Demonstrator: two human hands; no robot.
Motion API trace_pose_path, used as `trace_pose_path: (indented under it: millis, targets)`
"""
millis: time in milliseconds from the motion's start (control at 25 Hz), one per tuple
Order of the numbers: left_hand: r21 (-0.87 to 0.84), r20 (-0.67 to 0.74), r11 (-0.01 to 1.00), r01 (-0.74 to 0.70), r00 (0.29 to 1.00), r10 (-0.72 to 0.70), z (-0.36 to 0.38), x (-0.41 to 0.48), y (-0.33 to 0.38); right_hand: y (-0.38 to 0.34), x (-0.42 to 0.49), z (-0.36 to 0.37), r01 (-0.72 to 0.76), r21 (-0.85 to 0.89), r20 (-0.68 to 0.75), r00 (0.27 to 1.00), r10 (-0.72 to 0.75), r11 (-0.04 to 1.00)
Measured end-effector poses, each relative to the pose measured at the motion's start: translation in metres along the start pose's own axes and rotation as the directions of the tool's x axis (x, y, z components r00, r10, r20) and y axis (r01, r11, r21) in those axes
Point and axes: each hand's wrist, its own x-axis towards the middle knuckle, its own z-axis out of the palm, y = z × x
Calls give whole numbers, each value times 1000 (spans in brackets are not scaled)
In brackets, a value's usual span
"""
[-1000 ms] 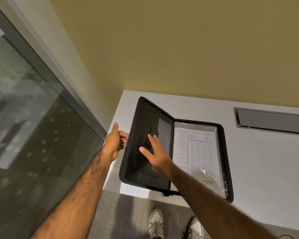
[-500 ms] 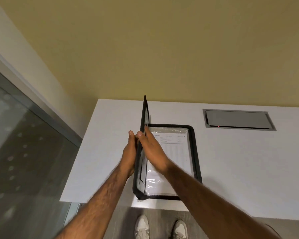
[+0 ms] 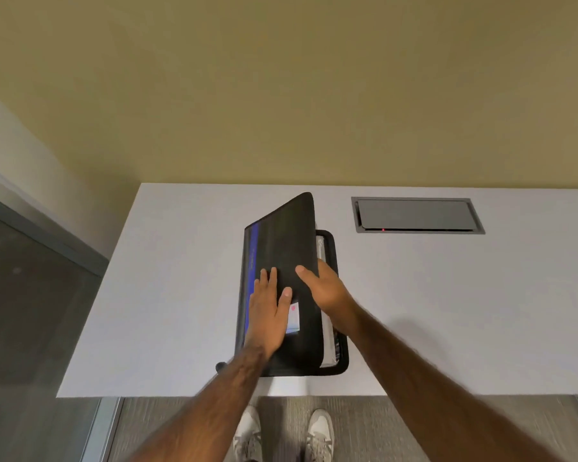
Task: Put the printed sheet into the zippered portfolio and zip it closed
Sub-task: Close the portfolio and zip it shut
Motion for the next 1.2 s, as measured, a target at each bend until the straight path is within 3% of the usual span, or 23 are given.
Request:
trace_pose_path:
  millis: [160,320,520,760,1040,1200]
  targets:
    - [356,34,932,-72,997,64,14,-7,-32,53,19,-32,-37,-93,-58,998,31,995]
    - [453,-13,890,43,999,-41,17,-18,-63,95,33,-44,-132,-141,-88,989,121,981]
    - [285,-64,937,202,979,-192,14,-22,-67,127,46,-40,-200,-185,-179,970,167,962]
    - [87,-186,979,185,968,-167,3,-6,-45,131,62,-37,-220,-222,-266,951,158,950]
    - [73,-27,983,170,985,-169,-15,32,-50,123,89,-48,-140,-255,-235,969,79,957]
    - [125,44,983,134,989,-140,-38,41,-55,113,93,-57,-161,-236,-186,976,118,958]
